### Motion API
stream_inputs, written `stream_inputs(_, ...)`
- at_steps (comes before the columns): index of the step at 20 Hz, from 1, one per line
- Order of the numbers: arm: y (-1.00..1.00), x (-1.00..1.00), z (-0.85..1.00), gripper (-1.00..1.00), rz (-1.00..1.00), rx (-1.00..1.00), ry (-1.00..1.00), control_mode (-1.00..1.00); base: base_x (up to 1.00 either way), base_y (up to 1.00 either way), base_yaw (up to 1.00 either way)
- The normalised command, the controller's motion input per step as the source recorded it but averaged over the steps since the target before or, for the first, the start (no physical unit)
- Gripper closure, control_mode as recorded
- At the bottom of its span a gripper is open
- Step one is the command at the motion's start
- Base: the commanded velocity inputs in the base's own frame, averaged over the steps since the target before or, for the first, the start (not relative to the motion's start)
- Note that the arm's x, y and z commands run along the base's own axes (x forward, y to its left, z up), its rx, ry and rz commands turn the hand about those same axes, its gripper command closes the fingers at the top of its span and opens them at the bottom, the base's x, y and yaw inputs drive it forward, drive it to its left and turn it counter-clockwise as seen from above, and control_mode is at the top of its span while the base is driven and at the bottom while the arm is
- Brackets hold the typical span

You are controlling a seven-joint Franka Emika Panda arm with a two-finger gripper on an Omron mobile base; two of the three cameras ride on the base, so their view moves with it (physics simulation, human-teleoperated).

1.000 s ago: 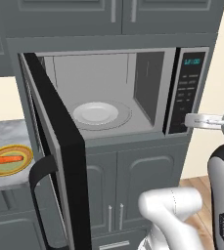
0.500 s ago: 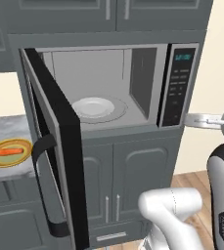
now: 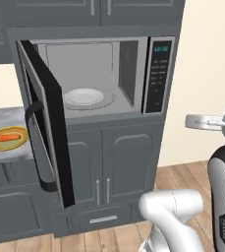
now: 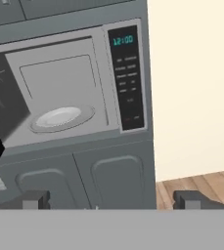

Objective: Pick the carrot from the counter and place it in the microwave. Then turn on the microwave.

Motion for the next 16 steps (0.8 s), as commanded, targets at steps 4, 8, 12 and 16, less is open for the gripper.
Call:
stream_inputs(4, 0.00, 0.00, 0.00, -1.00, 0.00, 0.00, 0.00, 1.00, -0.54, -0.39, 0.00)
stream_inputs(8, 0.00, 0.00, 0.00, -1.00, 0.00, 0.00, 0.00, 1.00, -0.52, -0.35, 0.00)
stream_inputs(12, 0.00, 0.00, 0.00, -1.00, 0.00, 0.00, 0.00, 1.00, -0.42, -0.13, 0.04)
stream_inputs(16, 0.00, 0.00, 0.00, -1.00, 0.00, 0.00, 0.00, 1.00, -0.39, -0.05, 0.06)
